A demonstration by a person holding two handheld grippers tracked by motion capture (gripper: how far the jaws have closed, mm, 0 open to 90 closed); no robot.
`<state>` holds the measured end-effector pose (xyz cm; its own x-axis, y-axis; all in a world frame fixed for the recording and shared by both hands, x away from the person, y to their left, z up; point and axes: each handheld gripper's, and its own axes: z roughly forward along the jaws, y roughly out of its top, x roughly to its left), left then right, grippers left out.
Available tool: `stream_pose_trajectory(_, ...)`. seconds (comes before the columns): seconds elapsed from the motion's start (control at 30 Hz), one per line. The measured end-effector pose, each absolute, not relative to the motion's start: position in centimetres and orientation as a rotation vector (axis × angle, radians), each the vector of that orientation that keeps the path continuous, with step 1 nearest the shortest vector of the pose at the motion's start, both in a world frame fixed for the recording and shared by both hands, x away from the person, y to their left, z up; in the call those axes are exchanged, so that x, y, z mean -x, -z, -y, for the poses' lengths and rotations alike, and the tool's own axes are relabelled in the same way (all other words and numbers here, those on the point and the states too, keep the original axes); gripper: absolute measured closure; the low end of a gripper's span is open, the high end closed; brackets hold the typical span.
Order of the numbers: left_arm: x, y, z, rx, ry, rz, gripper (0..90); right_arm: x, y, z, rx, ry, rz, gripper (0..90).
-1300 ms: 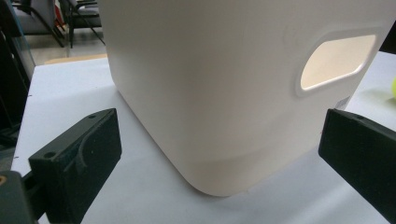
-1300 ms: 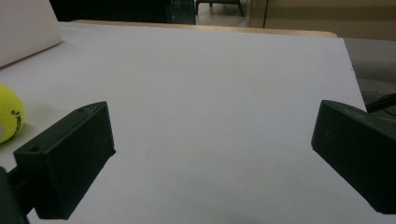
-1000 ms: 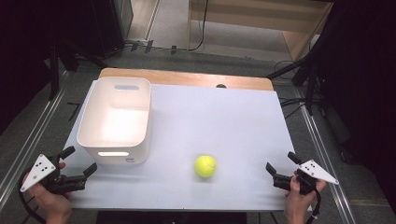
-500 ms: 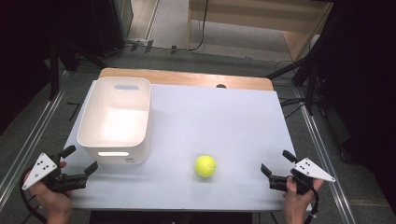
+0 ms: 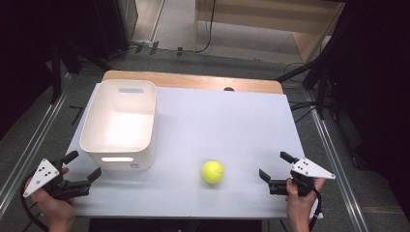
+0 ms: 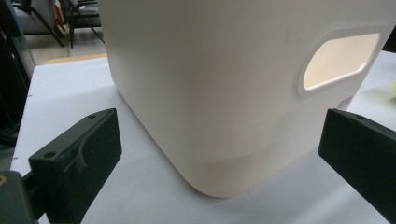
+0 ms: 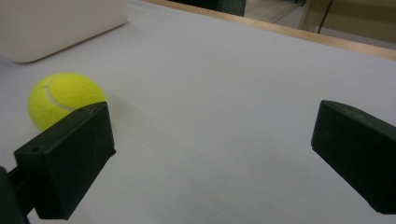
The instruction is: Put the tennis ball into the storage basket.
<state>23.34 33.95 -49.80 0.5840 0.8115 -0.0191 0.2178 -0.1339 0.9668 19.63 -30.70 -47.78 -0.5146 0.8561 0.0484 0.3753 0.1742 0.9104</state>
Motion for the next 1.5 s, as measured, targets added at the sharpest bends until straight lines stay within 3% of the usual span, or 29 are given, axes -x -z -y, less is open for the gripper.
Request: stream_pose_trajectory(1.5, -23.3, 49.8, -34.0, -1.662, -0.638, -0.867, 0.0, -23.6, 45.3, 21.5, -0.887, -1.232, -2.403, 0.0)
